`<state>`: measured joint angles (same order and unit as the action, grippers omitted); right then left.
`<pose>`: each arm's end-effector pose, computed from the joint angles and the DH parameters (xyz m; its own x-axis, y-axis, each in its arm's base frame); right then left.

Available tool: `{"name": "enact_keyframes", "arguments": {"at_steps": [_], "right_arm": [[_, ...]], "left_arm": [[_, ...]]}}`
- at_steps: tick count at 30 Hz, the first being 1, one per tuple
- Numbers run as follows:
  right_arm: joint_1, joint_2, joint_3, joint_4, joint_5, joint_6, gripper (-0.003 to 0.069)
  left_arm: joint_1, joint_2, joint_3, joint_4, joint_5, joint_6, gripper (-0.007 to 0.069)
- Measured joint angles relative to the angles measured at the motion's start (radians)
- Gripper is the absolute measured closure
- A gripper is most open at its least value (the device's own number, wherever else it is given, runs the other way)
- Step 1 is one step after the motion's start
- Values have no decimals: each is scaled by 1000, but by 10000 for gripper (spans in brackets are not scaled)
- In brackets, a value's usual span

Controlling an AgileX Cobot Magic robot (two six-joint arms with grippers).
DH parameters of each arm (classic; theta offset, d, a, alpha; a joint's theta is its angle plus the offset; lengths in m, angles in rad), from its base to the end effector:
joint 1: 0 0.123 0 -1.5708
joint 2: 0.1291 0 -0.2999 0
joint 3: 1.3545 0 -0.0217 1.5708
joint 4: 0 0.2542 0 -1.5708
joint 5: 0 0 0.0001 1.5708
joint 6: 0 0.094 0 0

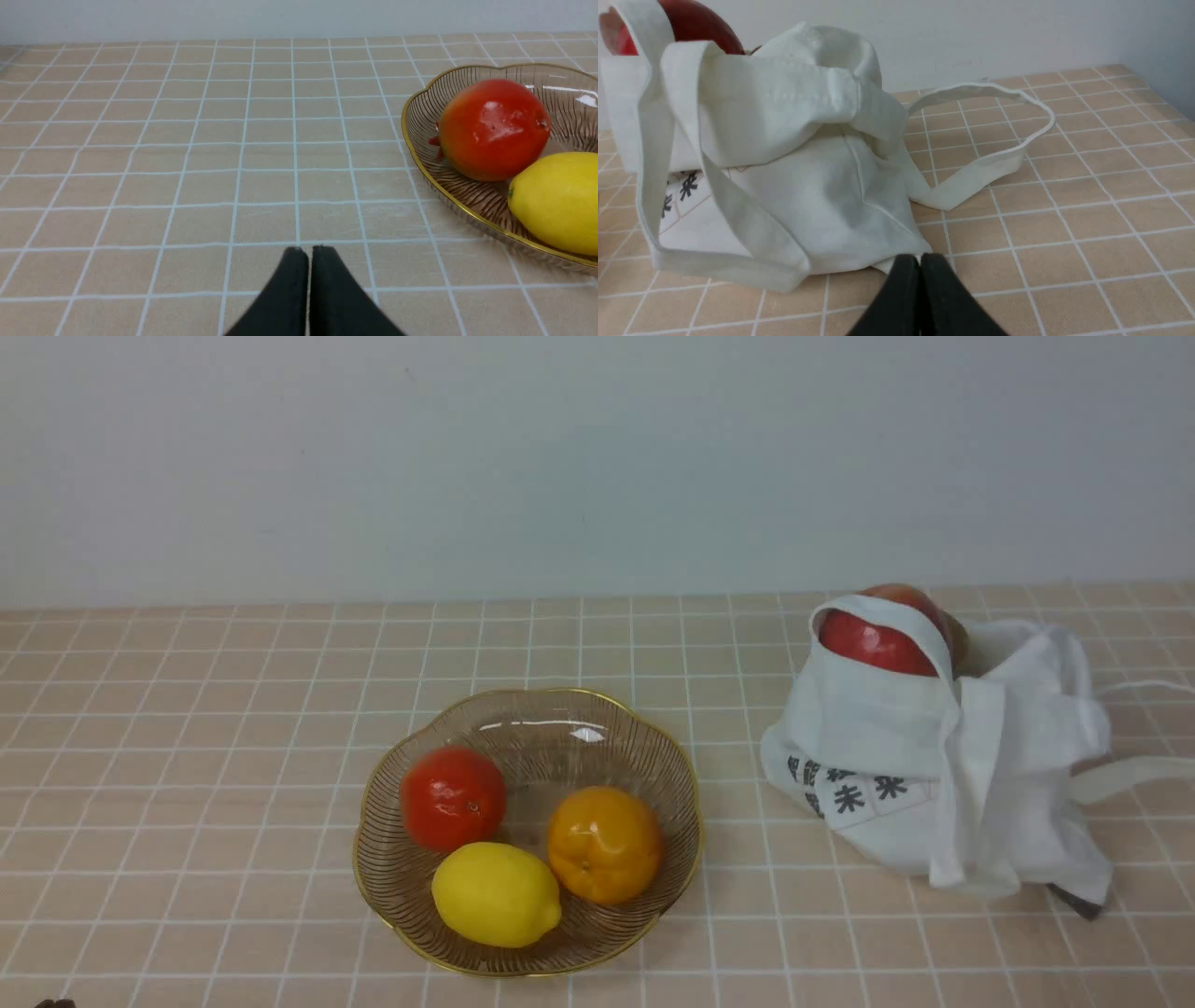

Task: Take the fruit out of the bag on the brown coffee tablecloth and place them on the plate.
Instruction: 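Reach for the kiwi in the white bag with the right gripper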

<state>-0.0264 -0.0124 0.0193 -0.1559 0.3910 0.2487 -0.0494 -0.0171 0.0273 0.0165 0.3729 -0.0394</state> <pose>0.0431 -0.0067 0.1715 -0.2913 0.1117 -0.9501 0.1137 0.9902 0.0816 0.0436 -0.0016 0.1702 -0.2922 -0.0096 -0.9563 0.0366 0.9991 -0.0212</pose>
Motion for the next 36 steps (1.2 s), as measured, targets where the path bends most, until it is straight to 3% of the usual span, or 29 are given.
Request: {"name": "enact_keyframes", "arguments": {"at_steps": [30, 36], "right_arm": [[0, 0, 0, 0, -2, 1, 673], [0, 0, 11, 99, -241, 94, 673]], "left_arm": [[0, 0, 0, 0, 0, 0, 632], [0, 0, 0, 0, 0, 0, 632]]}}
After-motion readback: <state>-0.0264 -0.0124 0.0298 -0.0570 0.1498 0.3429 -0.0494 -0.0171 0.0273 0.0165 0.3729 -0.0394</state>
